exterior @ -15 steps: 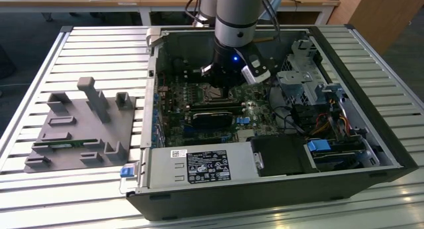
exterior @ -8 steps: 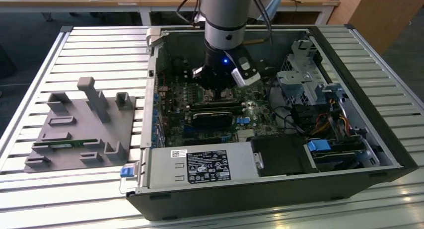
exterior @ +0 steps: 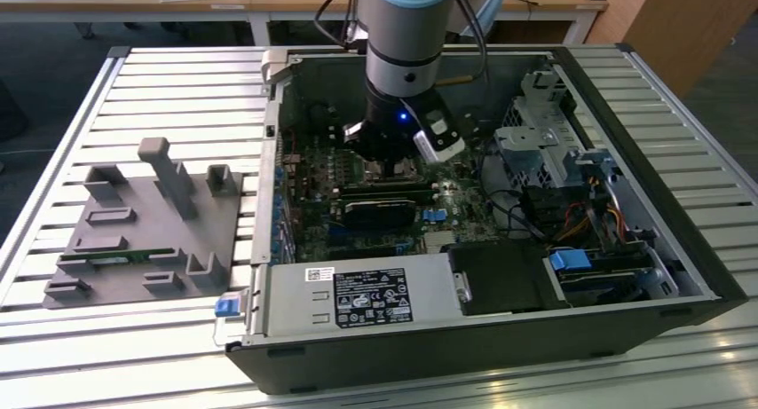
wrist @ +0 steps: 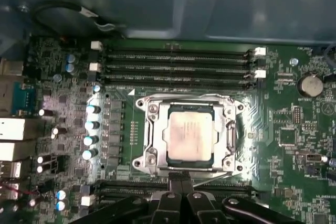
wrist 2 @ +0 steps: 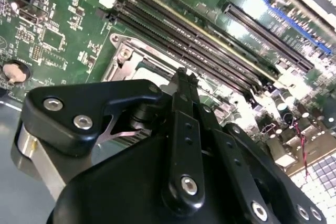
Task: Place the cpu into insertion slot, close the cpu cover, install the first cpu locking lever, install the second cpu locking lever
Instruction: 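Install the second cpu locking lever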
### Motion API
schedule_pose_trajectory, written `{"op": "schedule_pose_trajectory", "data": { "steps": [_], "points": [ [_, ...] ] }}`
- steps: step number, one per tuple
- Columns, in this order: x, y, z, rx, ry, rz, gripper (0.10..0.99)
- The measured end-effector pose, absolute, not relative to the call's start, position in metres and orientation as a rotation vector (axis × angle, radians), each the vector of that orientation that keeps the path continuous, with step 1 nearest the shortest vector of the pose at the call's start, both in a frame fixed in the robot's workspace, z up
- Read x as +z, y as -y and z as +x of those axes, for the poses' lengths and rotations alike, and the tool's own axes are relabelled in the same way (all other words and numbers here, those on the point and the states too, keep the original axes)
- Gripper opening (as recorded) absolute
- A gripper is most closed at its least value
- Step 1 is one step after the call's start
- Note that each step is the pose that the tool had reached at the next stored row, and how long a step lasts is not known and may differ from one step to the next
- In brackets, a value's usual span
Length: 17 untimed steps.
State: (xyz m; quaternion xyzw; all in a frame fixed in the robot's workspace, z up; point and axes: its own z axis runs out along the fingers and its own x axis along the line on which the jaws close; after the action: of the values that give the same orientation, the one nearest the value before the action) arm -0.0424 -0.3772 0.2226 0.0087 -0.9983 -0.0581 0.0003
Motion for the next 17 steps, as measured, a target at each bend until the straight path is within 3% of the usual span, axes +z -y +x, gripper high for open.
{"op": "schedule_pose_trajectory", "data": {
  "steps": [13, 17],
  "points": [
    [0.212, 0.386, -0.052, -0.206, 3.134, 0.027, 0.106],
    [0.212, 0.39, -0.052, -0.263, 3.13, 0.027, 0.106]
  ]
}}
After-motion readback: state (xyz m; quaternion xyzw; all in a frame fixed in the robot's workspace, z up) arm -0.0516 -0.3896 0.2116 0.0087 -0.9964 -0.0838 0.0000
